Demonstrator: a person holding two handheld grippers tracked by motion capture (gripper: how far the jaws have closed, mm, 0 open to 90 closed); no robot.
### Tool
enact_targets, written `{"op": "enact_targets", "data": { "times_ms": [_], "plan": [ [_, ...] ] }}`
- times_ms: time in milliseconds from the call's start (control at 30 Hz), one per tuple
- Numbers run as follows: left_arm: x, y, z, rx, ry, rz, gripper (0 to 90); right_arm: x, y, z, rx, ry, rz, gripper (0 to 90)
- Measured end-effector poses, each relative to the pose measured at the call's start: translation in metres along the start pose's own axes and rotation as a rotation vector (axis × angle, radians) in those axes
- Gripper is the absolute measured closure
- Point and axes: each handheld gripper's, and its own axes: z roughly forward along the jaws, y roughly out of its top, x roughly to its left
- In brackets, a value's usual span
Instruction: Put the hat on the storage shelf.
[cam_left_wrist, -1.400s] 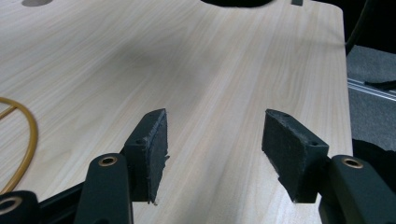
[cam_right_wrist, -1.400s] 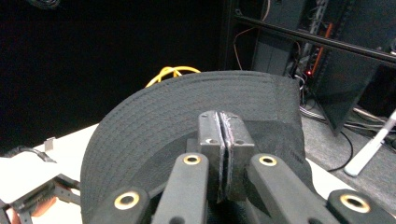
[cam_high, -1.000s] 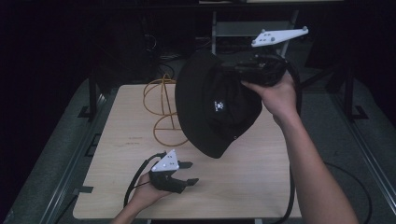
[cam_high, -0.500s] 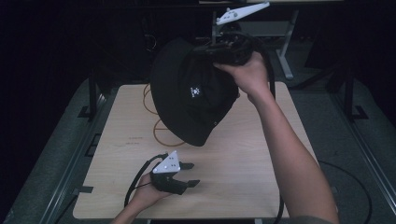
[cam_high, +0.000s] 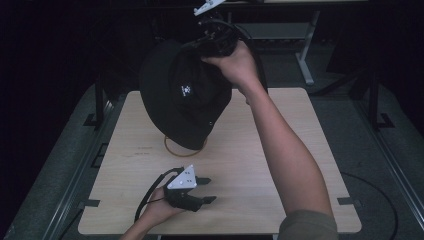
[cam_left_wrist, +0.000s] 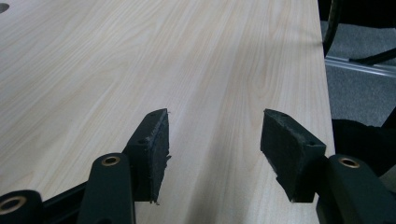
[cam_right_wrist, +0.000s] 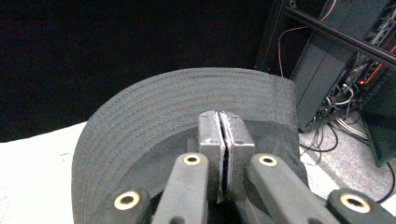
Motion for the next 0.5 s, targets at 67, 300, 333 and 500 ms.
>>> {"op": "enact_targets", "data": {
  "times_ms": [67,300,333,500],
  "plan": [
    [0.001,0.0,0.0,0.002,0.003,0.006,41.6,0.0,0.007,0.012,0.014,0.007,-0.005,87.8],
    [0.001,0.0,0.0,-0.007,0.002,0.003,41.6,-0.002,0.014,0.039,0.052,0.02,-0.011,87.7],
    [0.001,0.0,0.0,-0.007,0.002,0.003,41.6,-0.002,0.014,0.039,0.052,0.02,-0.011,87.7],
    [0.0,0.001,0.001,-0.012,-0.008,0.008,41.7,-0.006,0.016,0.054,0.074,0.016,0.004,87.7]
  ]
}}
